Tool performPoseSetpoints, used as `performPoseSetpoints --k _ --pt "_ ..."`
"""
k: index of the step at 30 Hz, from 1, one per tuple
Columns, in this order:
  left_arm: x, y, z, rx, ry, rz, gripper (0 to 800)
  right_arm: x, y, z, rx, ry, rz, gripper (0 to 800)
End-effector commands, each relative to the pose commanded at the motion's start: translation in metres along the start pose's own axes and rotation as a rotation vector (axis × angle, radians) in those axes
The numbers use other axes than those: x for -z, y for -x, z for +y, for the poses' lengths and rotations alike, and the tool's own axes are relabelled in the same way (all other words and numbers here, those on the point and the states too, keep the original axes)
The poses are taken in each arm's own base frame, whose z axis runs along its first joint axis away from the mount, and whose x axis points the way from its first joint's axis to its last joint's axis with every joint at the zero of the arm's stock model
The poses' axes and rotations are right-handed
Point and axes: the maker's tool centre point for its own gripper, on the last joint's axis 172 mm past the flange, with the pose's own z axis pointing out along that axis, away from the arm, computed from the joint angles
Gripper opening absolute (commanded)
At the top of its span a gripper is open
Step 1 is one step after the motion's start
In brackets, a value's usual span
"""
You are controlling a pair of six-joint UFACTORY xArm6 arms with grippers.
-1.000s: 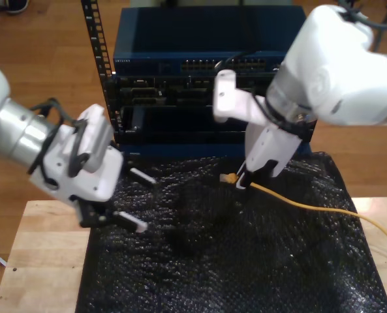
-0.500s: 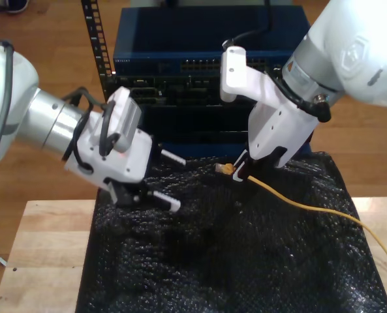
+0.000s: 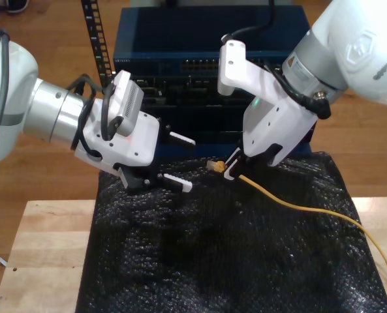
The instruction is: Grab the cable and plug it in
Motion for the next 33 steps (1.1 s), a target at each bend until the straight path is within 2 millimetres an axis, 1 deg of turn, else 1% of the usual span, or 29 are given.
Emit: performPoseSetpoints --k 3,5,8,13,16,20,28,33 --pt "-0.001 0.0 0.002 0.005 0.005 0.006 800 0.0 -0.004 -0.002 -0.003 -0.004 0.016 3" --pt "-0.001 0.001 0.002 0.008 0.006 0.006 798 0.004 -0.007 -0.003 0.003 0.004 0.022 3" --pt "-0.002 0.003 0.003 0.017 0.01 0.01 791 0.006 -0.008 -0.004 0.005 0.008 0.024 3" --pt "0.0 0.005 0.003 0.025 0.006 0.013 717 0.004 -0.01 -0.006 0.011 0.003 0.023 4" --pt "-0.001 0.007 0.004 0.031 0.009 0.015 706 0.003 -0.01 -0.006 0.01 0.001 0.023 6" --pt "-0.001 0.009 0.004 0.035 0.01 0.017 670 0.002 -0.011 -0.006 0.012 -0.001 0.024 6" --pt "-0.001 0.004 0.01 0.025 0.032 0.031 670 0.0 -0.011 -0.007 0.01 -0.008 0.024 6" --pt "-0.002 -0.01 0.012 0.014 0.041 0.081 670 -0.003 -0.011 -0.007 0.009 -0.013 0.023 6"
